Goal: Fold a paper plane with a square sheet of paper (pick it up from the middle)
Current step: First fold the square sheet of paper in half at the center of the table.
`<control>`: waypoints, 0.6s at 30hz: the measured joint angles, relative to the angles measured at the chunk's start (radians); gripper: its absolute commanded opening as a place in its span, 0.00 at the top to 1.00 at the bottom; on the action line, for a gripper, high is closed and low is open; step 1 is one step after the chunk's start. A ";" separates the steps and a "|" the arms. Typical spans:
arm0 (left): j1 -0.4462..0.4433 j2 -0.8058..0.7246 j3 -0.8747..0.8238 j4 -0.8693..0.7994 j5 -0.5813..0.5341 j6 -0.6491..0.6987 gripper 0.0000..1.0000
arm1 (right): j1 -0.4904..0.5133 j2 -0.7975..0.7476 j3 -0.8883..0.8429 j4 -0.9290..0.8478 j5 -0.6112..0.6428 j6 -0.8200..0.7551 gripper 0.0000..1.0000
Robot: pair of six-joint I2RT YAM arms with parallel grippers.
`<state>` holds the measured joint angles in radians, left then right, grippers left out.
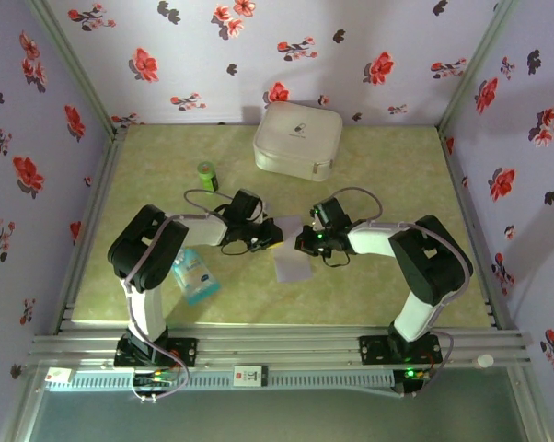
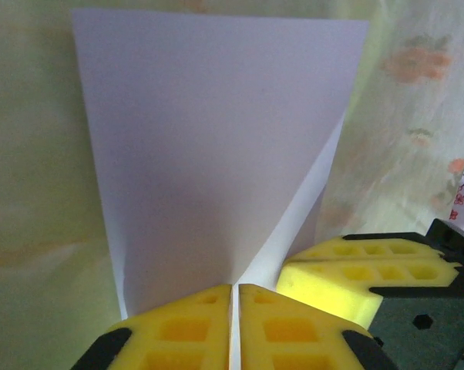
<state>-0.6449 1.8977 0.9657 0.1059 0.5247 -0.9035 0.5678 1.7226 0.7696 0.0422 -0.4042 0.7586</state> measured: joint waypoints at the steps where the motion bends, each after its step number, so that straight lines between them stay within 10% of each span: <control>1: 0.000 0.000 0.000 -0.001 0.000 0.008 0.88 | 0.000 0.000 0.000 0.000 0.000 0.000 1.00; 18: 0.002 -0.011 -0.020 -0.024 -0.028 0.076 0.88 | 0.000 0.001 0.001 -0.004 0.000 -0.012 1.00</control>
<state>-0.6434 1.8870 0.9455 0.0822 0.4965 -0.8280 0.5678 1.7237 0.7708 0.0383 -0.4038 0.7467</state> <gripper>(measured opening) 0.110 0.046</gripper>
